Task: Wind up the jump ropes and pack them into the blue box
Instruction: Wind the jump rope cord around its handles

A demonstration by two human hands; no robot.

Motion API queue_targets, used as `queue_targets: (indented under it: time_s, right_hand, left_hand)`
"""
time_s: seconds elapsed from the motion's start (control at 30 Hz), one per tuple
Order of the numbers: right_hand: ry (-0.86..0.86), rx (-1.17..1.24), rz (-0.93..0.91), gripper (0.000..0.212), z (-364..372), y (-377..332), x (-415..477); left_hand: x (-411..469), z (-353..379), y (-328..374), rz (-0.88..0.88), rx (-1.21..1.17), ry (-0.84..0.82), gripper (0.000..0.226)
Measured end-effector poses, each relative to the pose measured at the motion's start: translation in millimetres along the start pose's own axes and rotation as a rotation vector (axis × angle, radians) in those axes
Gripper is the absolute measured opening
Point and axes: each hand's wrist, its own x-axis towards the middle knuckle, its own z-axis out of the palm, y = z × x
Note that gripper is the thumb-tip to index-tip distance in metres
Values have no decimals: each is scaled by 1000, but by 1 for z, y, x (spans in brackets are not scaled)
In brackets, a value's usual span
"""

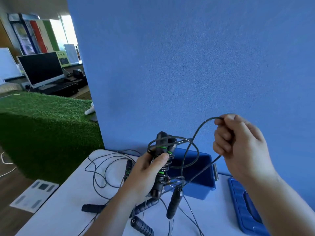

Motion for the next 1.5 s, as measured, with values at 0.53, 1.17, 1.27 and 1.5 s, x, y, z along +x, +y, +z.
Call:
queue_targets:
  time_s: [0.53, 1.17, 1.27, 1.5]
  right_hand:
    - [-757, -631, 408, 36, -41, 3, 2]
    - [-1133, -1342, -25, 21, 8, 60, -8]
    - [-1083, -1236, -70, 17, 3, 57, -6]
    - [-680, -1002, -57, 49, -6, 46, 4]
  left_hand:
    - [-4, 0, 10, 43, 64, -52, 16]
    - [-4, -1, 15, 133, 105, -34, 34]
    - [-5, -3, 16, 134, 82, -28, 33]
    - [-5, -6, 14, 147, 44, -19, 27]
